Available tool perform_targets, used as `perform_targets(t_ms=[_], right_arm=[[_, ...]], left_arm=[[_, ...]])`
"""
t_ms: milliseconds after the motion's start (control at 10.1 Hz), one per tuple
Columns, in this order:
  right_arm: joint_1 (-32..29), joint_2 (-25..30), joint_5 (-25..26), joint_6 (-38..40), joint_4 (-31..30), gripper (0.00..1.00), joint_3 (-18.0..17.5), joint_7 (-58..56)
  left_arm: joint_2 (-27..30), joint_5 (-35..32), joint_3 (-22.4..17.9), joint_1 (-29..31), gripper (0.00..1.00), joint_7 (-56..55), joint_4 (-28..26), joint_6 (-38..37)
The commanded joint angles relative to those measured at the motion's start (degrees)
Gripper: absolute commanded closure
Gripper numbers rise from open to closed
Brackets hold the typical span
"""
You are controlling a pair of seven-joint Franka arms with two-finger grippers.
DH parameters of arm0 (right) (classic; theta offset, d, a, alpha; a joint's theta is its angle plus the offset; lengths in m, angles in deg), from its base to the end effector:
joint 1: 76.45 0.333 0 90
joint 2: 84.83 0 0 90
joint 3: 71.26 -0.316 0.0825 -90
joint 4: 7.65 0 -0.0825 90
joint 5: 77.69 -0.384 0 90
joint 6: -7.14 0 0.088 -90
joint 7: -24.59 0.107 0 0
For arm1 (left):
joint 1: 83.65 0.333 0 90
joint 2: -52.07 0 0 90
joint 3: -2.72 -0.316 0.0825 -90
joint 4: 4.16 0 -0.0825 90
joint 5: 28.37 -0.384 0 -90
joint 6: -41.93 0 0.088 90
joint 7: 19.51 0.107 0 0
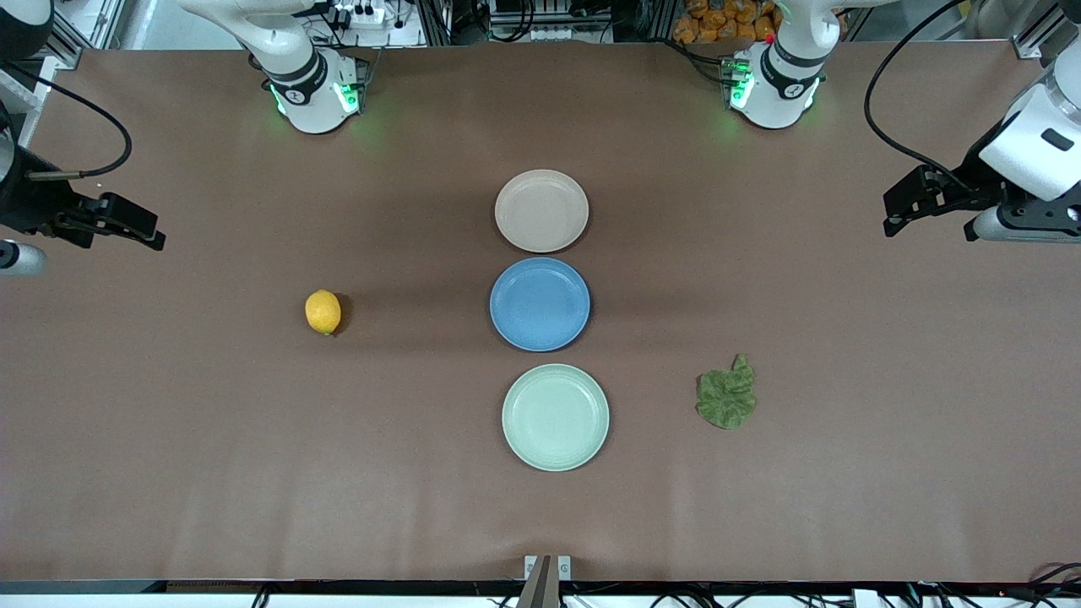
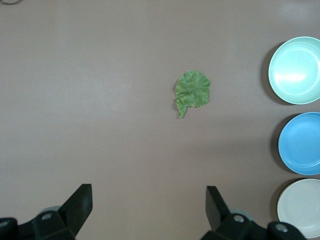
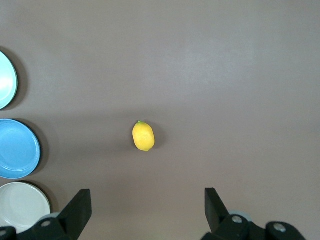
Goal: Place lemon and lettuce in plates
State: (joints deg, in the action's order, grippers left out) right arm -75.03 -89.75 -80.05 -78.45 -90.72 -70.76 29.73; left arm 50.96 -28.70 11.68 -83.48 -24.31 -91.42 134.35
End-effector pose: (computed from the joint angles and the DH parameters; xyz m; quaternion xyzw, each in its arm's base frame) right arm 0.5735 0.0141 0.6262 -0.9989 0.0356 0.0220 0.0191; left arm 0.5590 -0.0849 0.6403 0.9988 -0.0347 0.0354 0.0028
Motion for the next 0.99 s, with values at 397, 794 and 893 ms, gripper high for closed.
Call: perform_targets(t_ms=[397, 794, 893], right_arm=[[-0.71, 0.27, 0.34, 0.52, -0.25, 0.0, -0.23, 0.48], [-2.11, -5.26, -0.88, -3.24, -4.89, 0.0, -0.23, 0.48], [-1.85, -6.49, -0.98, -6.65, -7.17, 0.0, -0.32, 0.48]], left_arm=[[-2.48, 0.42, 0.35, -0.26, 0.0, -0.65, 0.69, 0.81], [-12.58, 4.64, 1.32, -3.14, 0.0, -0.39, 0.51, 8.01], [-14.95, 4.12, 1.32, -4.46, 0.0, -0.48, 0.51, 10.91]])
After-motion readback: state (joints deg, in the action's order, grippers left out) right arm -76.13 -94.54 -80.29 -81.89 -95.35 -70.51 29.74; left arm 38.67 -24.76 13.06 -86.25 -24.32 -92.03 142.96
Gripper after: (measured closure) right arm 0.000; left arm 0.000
